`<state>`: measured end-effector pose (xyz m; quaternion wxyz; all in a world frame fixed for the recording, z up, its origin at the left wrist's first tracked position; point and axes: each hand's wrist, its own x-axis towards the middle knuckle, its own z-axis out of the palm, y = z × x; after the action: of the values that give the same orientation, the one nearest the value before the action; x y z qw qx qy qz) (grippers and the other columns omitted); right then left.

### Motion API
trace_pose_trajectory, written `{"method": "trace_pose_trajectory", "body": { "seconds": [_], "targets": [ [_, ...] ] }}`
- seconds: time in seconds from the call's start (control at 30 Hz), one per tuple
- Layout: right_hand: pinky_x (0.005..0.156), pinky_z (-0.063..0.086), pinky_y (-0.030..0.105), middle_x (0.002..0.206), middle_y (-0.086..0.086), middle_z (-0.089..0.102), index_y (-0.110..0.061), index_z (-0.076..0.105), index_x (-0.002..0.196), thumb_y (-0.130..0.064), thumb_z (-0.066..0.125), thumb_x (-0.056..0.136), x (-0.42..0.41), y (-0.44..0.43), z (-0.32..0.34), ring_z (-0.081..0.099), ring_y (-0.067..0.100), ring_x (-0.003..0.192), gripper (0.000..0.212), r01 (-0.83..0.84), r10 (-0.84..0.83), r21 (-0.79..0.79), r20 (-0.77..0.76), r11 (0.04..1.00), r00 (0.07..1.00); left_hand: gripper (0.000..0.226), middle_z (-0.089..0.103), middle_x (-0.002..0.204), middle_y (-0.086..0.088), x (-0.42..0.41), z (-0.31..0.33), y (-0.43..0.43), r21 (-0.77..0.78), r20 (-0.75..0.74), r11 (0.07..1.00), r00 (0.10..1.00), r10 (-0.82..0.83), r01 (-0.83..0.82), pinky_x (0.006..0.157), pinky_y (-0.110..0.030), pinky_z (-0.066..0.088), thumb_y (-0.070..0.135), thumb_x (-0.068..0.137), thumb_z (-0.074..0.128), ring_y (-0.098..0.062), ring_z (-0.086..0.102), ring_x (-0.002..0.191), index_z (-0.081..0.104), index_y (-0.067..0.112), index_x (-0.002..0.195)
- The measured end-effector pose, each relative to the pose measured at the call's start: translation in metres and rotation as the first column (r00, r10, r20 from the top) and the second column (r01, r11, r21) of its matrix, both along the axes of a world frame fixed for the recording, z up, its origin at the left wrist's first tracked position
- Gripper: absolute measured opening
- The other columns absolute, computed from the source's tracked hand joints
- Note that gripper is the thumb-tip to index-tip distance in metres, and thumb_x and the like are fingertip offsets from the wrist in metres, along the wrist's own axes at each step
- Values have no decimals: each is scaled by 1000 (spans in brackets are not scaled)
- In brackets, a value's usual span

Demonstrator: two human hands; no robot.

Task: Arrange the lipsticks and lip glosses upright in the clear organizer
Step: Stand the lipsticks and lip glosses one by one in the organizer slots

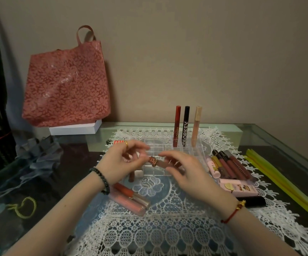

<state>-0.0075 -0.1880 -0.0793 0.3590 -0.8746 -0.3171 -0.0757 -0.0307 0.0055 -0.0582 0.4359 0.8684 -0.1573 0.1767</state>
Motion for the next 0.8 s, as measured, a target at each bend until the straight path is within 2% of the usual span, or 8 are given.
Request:
{"method": "trace_pose_trajectory", "body": {
  "seconds": [0.17, 0.27, 0.37, 0.47, 0.57, 0.7, 0.8],
  "targets": [
    [73, 50, 15, 92, -10, 58, -36, 54, 103, 0, 58, 80, 3, 4, 27, 56, -1, 85, 43, 14, 30, 344, -123, 939, 992, 34, 64, 87, 7, 15, 20, -12, -318, -47, 946, 996, -77, 58, 69, -15, 52, 18, 73, 68, -1, 61, 69, 54, 31, 101],
    [72, 51, 14, 90, -4, 60, -30, 50, 110, 0, 61, 79, 11, 5, 49, 59, 4, 80, 44, -4, 50, 415, -100, 910, 994, 44, 64, 99, 3, 23, 27, -14, -341, -95, 937, 988, -120, 81, 65, -15, 51, 28, 66, 73, 0, 62, 72, 52, 31, 104],
    [72, 52, 18, 84, -4, 59, -26, 45, 119, -2, 62, 80, 20, 8, 67, 61, 5, 73, 49, -26, 79, 488, -87, 872, 993, 50, 64, 99, 3, 30, 33, -19, -335, -120, 938, 984, -133, 86, 60, -13, 49, 22, 62, 73, 0, 63, 71, 51, 28, 107],
    [67, 49, 15, 80, -6, 55, -29, 41, 120, -1, 61, 80, 32, 10, 81, 60, 2, 65, 53, -53, 89, 511, -47, 858, 995, 48, 65, 95, 1, 39, 36, -25, -305, -137, 948, 981, -137, 90, 70, -19, 54, 19, 62, 76, -3, 63, 69, 52, 29, 102],
    [61, 46, 12, 81, -4, 52, -33, 38, 121, 0, 60, 80, 45, 13, 94, 55, -3, 55, 57, -57, 71, 487, -11, 872, 997, 35, 64, 83, 0, 50, 39, -32, -331, -110, 940, 986, -129, 86, 65, -16, 54, 11, 69, 73, 0, 64, 60, 54, 26, 95],
    [59, 47, 14, 85, -4, 50, -33, 38, 125, -1, 60, 80, 60, 15, 105, 57, -2, 53, 59, -60, 51, 437, 33, 898, 998, 26, 63, 72, 6, 68, 45, -36, -302, -48, 953, 999, -20, 4, 69, -26, 55, 15, 71, 73, 1, 59, 54, 58, 25, 90],
    [55, 45, 11, 86, -3, 48, -33, 37, 125, 0, 59, 80, 70, 16, 111, 59, -1, 54, 60, -59, 41, 395, 54, 917, 998, 24, 62, 70, 7, 80, 50, -37, -263, -22, 965, 1000, 10, -15, 66, -18, 52, 15, 73, 72, 5, 56, 50, 57, 26, 88]
  ]
}}
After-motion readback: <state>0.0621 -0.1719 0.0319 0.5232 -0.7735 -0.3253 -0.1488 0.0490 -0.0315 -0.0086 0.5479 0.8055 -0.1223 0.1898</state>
